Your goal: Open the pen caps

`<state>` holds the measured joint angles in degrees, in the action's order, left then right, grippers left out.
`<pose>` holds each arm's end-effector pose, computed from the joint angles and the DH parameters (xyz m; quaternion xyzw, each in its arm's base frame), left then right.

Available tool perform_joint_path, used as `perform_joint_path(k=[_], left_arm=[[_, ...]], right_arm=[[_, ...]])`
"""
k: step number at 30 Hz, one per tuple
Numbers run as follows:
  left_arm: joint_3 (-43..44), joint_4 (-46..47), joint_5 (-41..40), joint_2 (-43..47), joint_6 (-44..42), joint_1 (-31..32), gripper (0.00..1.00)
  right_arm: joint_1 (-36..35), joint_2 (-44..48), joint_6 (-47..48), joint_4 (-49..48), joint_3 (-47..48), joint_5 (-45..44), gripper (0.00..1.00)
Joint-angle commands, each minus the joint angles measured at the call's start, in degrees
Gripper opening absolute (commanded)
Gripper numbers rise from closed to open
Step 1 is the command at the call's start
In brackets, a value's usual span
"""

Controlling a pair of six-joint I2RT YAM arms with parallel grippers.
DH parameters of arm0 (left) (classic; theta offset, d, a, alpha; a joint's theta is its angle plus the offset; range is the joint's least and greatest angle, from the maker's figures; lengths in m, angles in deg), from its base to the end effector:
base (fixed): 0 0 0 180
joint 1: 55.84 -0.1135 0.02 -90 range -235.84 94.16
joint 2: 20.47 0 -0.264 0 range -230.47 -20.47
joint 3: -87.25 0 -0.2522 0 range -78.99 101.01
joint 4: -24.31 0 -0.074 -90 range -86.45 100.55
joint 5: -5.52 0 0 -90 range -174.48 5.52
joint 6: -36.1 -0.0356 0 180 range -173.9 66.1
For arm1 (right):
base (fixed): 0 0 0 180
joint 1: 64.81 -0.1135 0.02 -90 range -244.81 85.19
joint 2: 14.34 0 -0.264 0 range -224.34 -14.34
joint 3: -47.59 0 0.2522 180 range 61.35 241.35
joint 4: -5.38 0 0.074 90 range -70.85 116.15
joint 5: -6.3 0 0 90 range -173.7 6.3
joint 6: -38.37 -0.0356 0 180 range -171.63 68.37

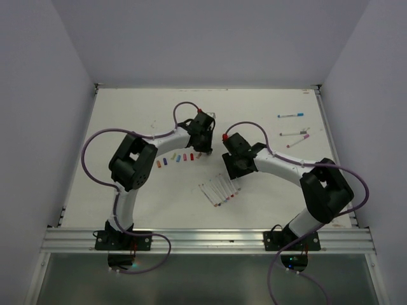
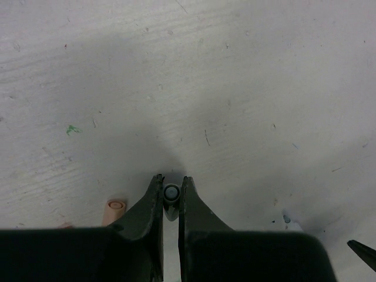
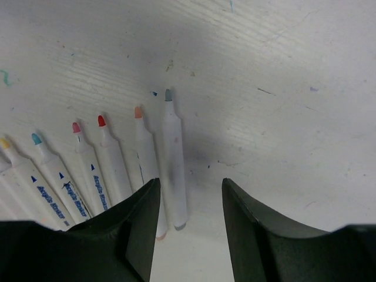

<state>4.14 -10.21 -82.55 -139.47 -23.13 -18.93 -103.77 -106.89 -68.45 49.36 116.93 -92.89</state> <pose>0.3526 -0.2664 0.1580 0.0561 0.9561 -0.1733 0.2295 0.2414 0.1879 0.1772 -0.1721 0.9620 0.0228 0.2109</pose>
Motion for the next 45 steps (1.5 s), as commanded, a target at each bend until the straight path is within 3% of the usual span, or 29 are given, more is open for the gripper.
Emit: perform_joint_path(k=[1, 7, 9, 11, 17, 23, 30, 36, 45], left_arm=[[2.1, -2.9, -4.8, -1.4, -2.3, 0.4, 0.03], [1.9, -3.8, -6.8, -1.8, -2.5, 0.5, 0.18], [1.9, -3.8, -7.3, -1.8, -2.5, 0.5, 0.28], [1.9, -3.8, -7.4, -2.0, -2.7, 0.5, 0.3], [0.5, -2.7, -7.4, -0.9, -2.8, 0.5, 0.4], [-0.2, 0.4, -7.7, 4.6, -3.3, 0.6, 0.51], [1.1, 0.0, -6.8, 16.1, -4.0, 0.6, 0.57], [-4.8, 4.0, -2.5, 28.6, -3.7, 0.6, 0.59], [-11.4, 7.7, 6.6, 36.5, -2.3, 0.6, 0.59]], right_arm=[[1.3, 6.1, 0.2, 0.6, 2.1, -0.5, 0.5], [7.0, 12.0, -0.8, 4.8, 5.2, -2.3, 0.52], [12.4, 14.2, -2.1, 5.6, 5.4, -2.3, 0.52], [18.7, 14.8, -2.6, 6.0, 5.6, 0.5, 0.51], [30.0, 14.4, -5.6, 5.8, 5.8, 0.9, 0.5], [34.8, 7.0, -8.9, 2.1, 6.3, 1.9, 0.49], [38.8, -3.6, -9.4, 1.6, 12.7, -0.9, 0.49], [43.7, -8.7, -8.2, -0.6, 14.9, -3.3, 0.49], [44.2, -17.1, -8.8, -2.3, 21.1, -5.0, 0.48]])
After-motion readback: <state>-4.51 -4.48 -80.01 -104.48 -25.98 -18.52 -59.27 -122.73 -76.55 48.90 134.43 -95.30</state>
